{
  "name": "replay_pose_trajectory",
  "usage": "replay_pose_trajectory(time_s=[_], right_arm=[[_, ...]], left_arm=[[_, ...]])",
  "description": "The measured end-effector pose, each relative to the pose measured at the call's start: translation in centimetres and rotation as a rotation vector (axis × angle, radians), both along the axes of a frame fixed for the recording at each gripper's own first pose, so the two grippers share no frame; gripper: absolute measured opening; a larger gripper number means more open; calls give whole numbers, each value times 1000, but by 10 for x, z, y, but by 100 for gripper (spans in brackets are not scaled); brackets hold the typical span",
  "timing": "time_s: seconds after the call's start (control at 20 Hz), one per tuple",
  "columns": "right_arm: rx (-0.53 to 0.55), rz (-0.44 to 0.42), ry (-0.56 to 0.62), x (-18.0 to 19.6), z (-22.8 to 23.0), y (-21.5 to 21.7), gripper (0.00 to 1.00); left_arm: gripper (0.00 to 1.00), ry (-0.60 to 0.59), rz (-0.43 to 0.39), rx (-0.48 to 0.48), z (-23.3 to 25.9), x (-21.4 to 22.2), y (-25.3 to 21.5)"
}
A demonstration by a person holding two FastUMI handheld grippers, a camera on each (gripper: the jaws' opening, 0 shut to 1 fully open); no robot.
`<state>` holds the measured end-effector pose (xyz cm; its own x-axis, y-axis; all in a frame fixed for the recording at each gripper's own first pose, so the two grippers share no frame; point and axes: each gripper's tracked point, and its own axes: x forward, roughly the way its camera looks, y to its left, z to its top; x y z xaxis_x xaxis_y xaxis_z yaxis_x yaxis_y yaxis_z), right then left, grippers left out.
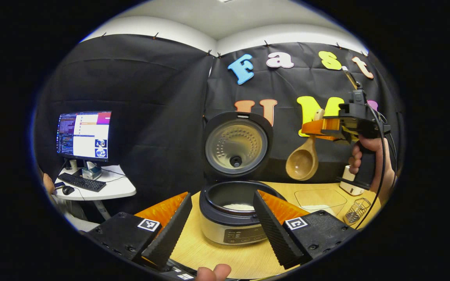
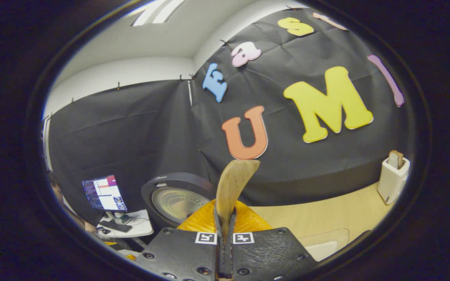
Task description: Close the left gripper, press the button to open the rice cooker; take a wooden spoon from the chopstick holder with the right hand, scoop a spoonful of rice and pour it into the rice cooker, then put the wooden spoon back into the chopstick holder.
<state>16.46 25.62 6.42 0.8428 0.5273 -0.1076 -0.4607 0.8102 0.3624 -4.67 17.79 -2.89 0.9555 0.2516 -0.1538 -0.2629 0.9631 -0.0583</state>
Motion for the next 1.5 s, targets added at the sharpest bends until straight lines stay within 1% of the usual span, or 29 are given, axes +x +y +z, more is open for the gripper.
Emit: replay_pose_trajectory(time_s=[0.1, 0.25, 0.4, 0.55, 0.7, 0.8, 0.9, 1.15, 1.45, 1.5], right_arm=[[12, -72, 1, -3, -1, -55, 0], [24, -232, -1, -1, -8, -145, 0], [27, -371, 14, -5, -25, -220, 0], [4, -486, 43, -16, -48, -279, 0], [-9, -538, 50, -26, -61, -302, 0], [-60, -560, 46, -29, -72, -311, 0], [-75, -580, 59, -34, -81, -320, 0], [-120, -615, 62, -39, -110, -322, 0], [-143, -628, 86, -42, -143, -317, 1], [-143, -631, 86, -43, -147, -316, 0]], left_arm=[[100, -2, -23, 17, 3, 1, -10], [100, -12, -28, 24, 5, 0, -12], [100, -20, -33, 23, 8, 2, -17], [100, -21, -43, 21, 6, 3, -20], [100, -20, -54, 15, 6, 5, -26], [100, -18, -58, 19, 7, 5, -28], [100, -19, -62, 21, 7, 5, -29], [100, -21, -68, 18, 8, 4, -30], [100, -34, -64, 9, 11, 2, -26], [100, -34, -62, 8, 12, 1, -25]])
